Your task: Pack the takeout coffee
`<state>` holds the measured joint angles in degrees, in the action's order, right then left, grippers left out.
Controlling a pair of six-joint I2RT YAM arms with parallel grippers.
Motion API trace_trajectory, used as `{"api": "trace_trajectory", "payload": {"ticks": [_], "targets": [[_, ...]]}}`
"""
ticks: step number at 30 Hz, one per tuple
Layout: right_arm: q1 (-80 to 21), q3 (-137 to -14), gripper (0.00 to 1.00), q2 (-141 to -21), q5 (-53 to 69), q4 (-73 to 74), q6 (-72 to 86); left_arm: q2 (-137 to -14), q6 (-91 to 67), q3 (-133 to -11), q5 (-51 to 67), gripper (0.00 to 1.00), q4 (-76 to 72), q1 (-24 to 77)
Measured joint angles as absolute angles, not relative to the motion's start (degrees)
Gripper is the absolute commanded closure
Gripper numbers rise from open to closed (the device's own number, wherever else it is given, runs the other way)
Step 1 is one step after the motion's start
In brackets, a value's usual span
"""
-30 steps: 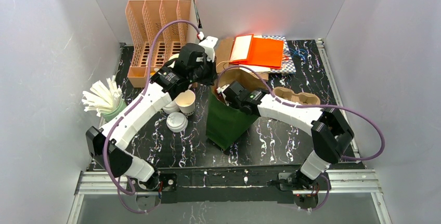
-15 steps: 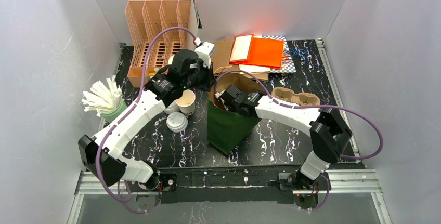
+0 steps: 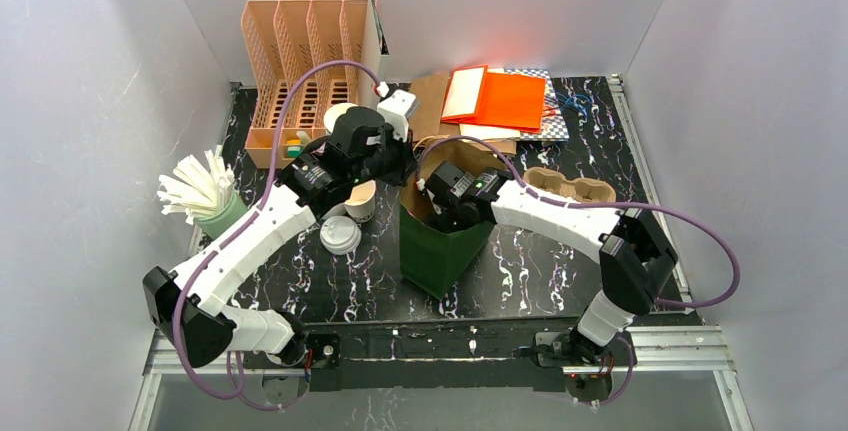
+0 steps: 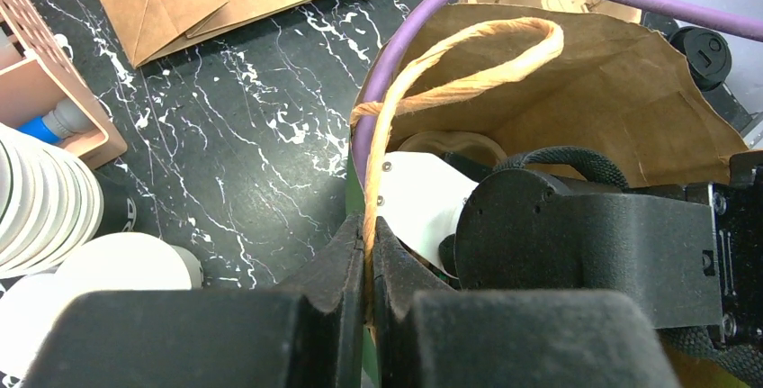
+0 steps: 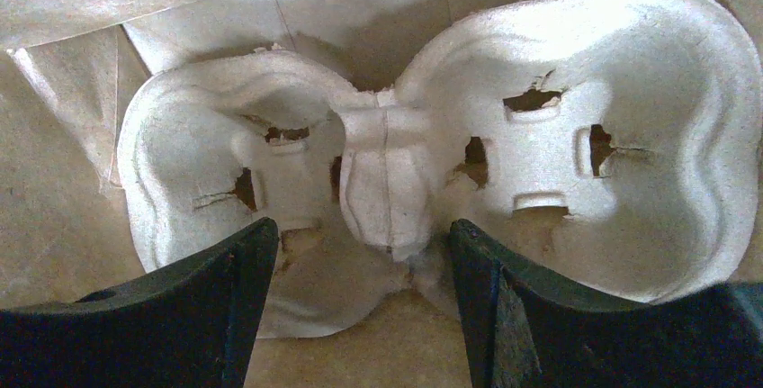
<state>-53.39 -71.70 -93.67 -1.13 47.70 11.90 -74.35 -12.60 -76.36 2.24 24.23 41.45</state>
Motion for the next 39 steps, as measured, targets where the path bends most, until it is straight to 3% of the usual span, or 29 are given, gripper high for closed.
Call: {"api": "trace_trajectory", "payload": {"ticks": [6,17,39], "targets": [[-53.4,-72.0,0.12,-93.7,-0.8,48.2,12.0,-73.4,-12.8,-75.4,1.6,1.00,23.7,41.9],[-53.4,-71.7,0.27,-96.4,0.5,46.5,11.9,-72.7,-13.1,-74.5,0.3,1.00,24.2,42.4],[-55.9,-65.6,0.33,-98.4,-6.1,39.1,13.5,-71.6,-15.6,-73.3,-5.6,1.00,24.5,44.4]]}}
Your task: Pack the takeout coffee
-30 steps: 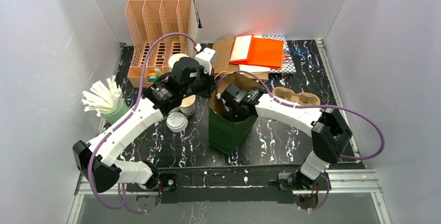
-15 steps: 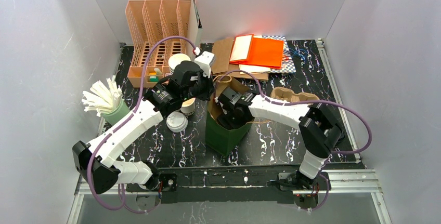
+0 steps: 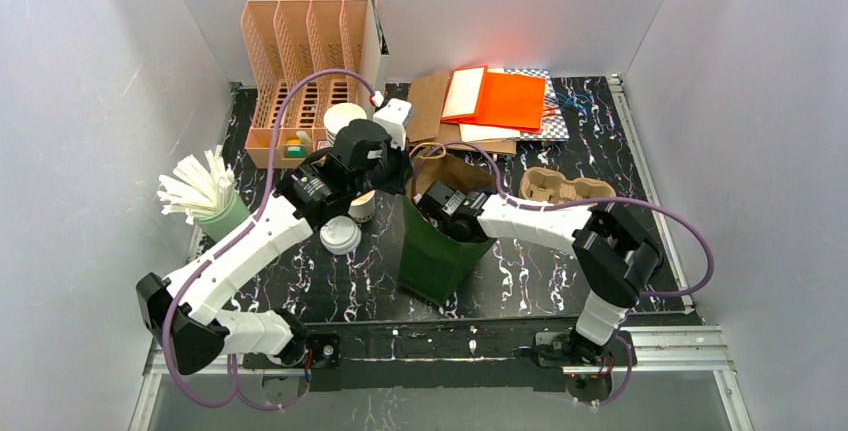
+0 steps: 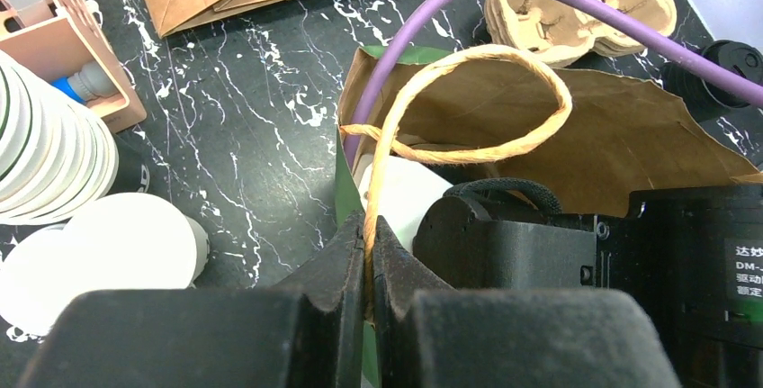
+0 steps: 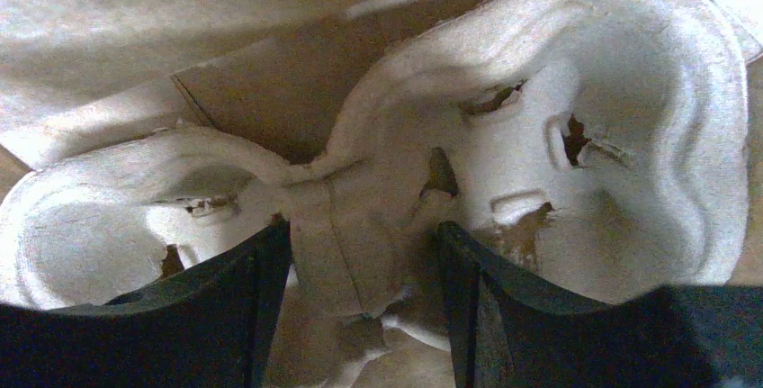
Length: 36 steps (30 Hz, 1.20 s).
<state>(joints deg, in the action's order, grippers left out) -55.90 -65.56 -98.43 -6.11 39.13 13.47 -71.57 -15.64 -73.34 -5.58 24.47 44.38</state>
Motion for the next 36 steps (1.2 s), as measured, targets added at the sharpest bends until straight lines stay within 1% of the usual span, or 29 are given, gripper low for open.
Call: {"api": "trace_trajectory", "payload": {"ticks": [7,11,13,16,17,22,27,36], "targets": [[-56.4,-63.5,0.30,-98.0,-7.0,37.0,13.6,-71.3,-15.7,-73.6,-5.3,1.00,24.1,44.8],[-56.4,-63.7,0.26,-97.9,-7.1,37.2,13.6,-71.3,-16.1,-73.6,-4.1,1.00,23.8,44.8],[-56.5,-64.5,0.19,-97.8,-7.3,38.0,13.6,-71.0,-16.4,-73.4,-3.6,1.00,23.1,44.7],[-56.7,-66.9,0.03,-97.1,-7.6,41.5,13.5,-69.0,-16.8,-72.2,-3.4,1.00,21.2,44.7],[-56.7,-67.6,0.02,-96.6,-7.7,42.6,13.5,-68.0,-17.0,-71.7,-3.3,1.00,20.5,44.7],[-56.8,-71.7,0.02,-90.5,-7.8,46.9,13.2,-64.8,-17.3,-70.8,-1.3,1.00,17.1,44.8],[-56.6,-74.0,0.02,-83.8,-8.0,49.2,13.0,-64.6,-17.9,-69.1,0.6,1.00,14.7,44.9],[-56.7,-75.7,0.02,-79.8,-9.3,53.0,13.0,-64.7,-18.6,-68.6,2.2,1.00,12.1,45.7]]}}
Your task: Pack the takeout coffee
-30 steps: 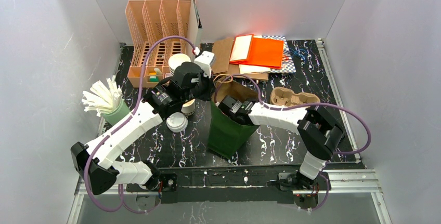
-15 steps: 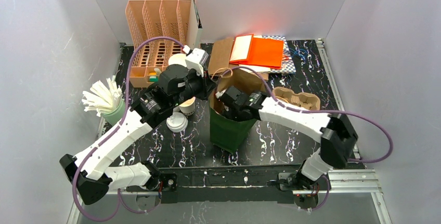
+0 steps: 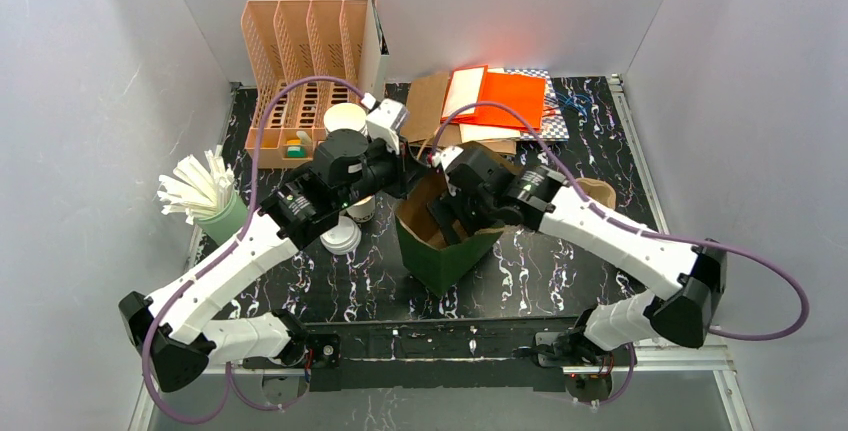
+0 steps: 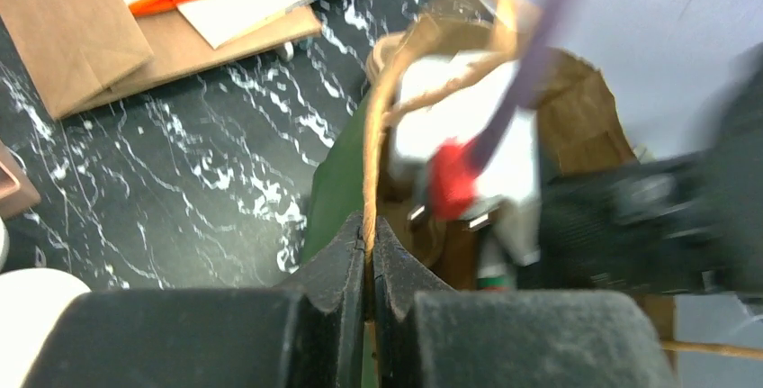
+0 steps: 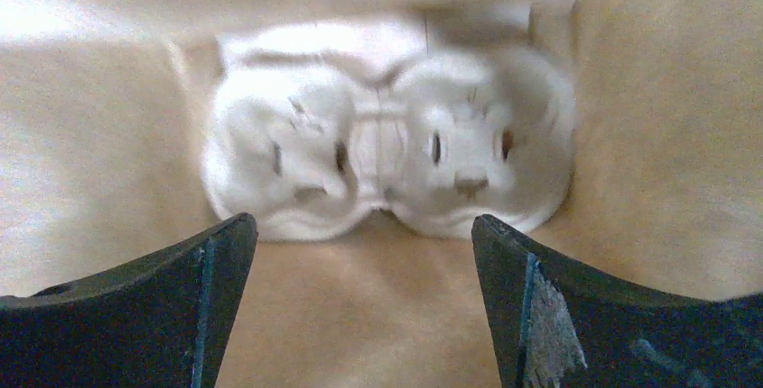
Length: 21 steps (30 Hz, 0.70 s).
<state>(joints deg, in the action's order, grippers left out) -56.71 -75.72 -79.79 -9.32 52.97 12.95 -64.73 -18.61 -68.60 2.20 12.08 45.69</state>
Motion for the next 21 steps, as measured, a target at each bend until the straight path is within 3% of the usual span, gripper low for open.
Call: {"api": "trace_trajectory", "payload": {"ticks": [8,16,21], "targets": [[-56.8,-85.2,0.02,-75.6,-11.4,49.1,14.1,-66.3,-19.8,-65.8,2.5,1.00,15.6,47.3],[-56.8,-89.5,0.23,-74.3,-18.1,49.8,16.1,-66.3,-21.6,-65.8,2.1,1.00,15.6,47.9],[-56.8,-97.8,0.26,-74.8,-26.2,53.6,19.6,-66.3,-23.1,-66.1,1.9,0.96,15.7,48.2]]}}
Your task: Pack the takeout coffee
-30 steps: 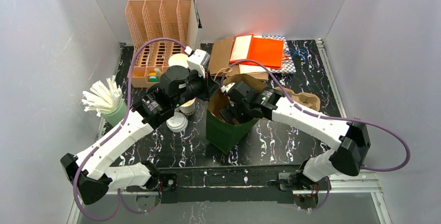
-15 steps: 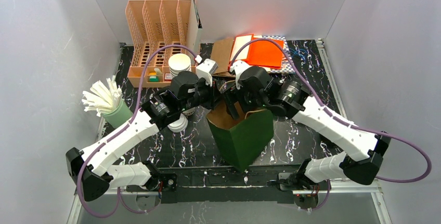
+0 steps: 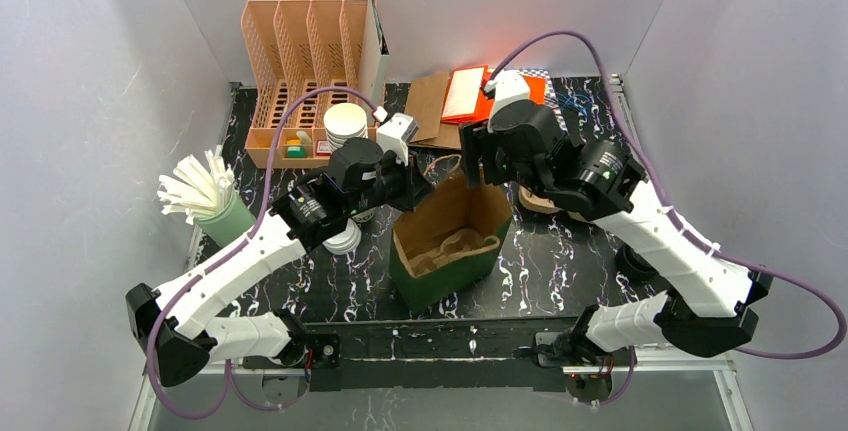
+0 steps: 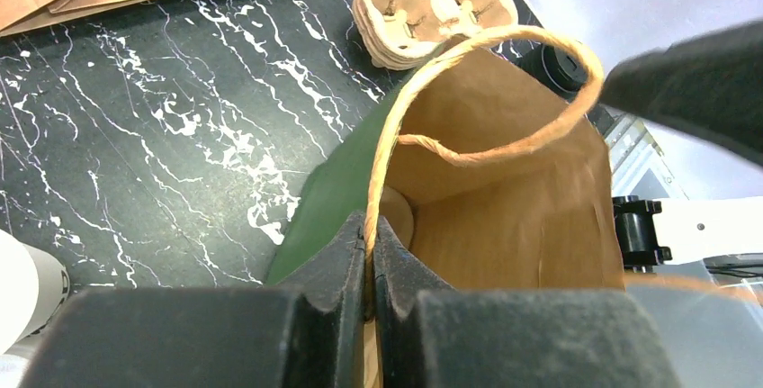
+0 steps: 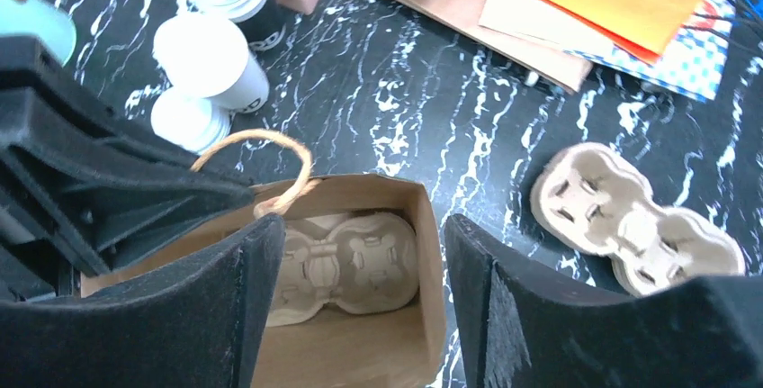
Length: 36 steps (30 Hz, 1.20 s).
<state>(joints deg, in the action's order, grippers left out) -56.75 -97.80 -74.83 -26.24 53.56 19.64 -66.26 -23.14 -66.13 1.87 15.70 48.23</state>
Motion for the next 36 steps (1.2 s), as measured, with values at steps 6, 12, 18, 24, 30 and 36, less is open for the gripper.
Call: {"api": "trace_trajectory", "payload": {"ticks": [6,12,18,24,30,36], "targets": [[-56.7,-100.9,0.26,-76.9,-30.5,63.8,27.6,-66.3,-23.7,-66.4,0.6,0.61,16.0,48.5],[-56.2,-92.3,0.34,-76.6,-28.8,71.6,33.8,-66.4,-23.0,-68.6,-0.6,0.39,19.0,48.5],[-54.7,-91.4,0.40,-77.2,-27.1,76.2,40.6,-70.1,-20.9,-73.9,-1.5,0.41,24.4,48.5],[-53.2,-92.2,0.84,-80.3,-25.5,77.0,42.9,-73.5,-19.7,-74.4,-2.2,0.54,28.2,48.5],[-50.6,-95.9,0.89,-81.9,-25.1,73.8,38.2,-73.4,-20.1,-74.7,-1.3,0.46,29.7,48.5],[-50.0,-98.2,0.85,-84.2,-24.2,63.8,25.5,-71.4,-21.9,-79.0,-1.1,0.26,33.5,48.5]]}}
